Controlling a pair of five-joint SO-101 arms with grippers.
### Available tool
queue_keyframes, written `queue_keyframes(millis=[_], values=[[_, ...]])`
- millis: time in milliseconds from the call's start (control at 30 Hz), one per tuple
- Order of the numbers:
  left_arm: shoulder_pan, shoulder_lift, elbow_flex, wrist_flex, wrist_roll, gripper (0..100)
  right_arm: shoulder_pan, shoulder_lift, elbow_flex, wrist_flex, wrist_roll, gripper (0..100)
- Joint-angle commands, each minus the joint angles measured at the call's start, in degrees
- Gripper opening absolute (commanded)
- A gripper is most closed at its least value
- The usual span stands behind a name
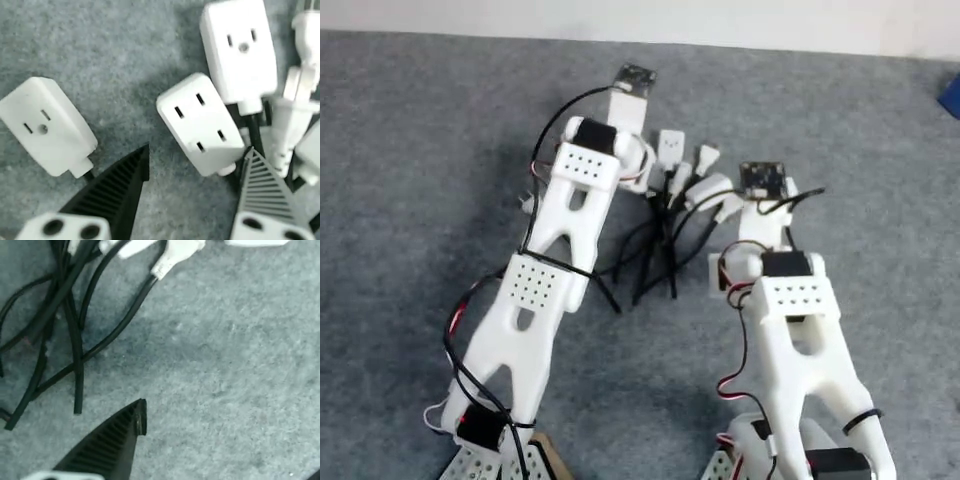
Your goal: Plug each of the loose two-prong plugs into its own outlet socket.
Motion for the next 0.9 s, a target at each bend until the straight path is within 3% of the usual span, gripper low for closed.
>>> queue_keyframes(millis=[0, 200, 633, 700, 867], values=[[-1.36, -0.75, -2.68, -3.34, 2.46, 30, -1.36, -1.71, 0.13, -0.84, 1.23, 52.2], [-0.66, 3.03, -1.27, -8.44, 2.64, 30, -1.63, -1.71, 0.22, -0.84, 1.23, 52.2], [2.24, 4.44, -1.1, -8.44, 2.29, 29, -1.89, -1.71, 0.48, -0.84, 1.23, 52.2], [2.07, 5.76, -1.27, -8.53, 1.93, 24, -1.89, -1.71, 0.48, -0.84, 1.23, 52.2], [2.51, 7.87, -1.27, -8.53, -6.86, 6, -1.89, -1.71, 0.48, -0.75, 1.23, 52.2]])
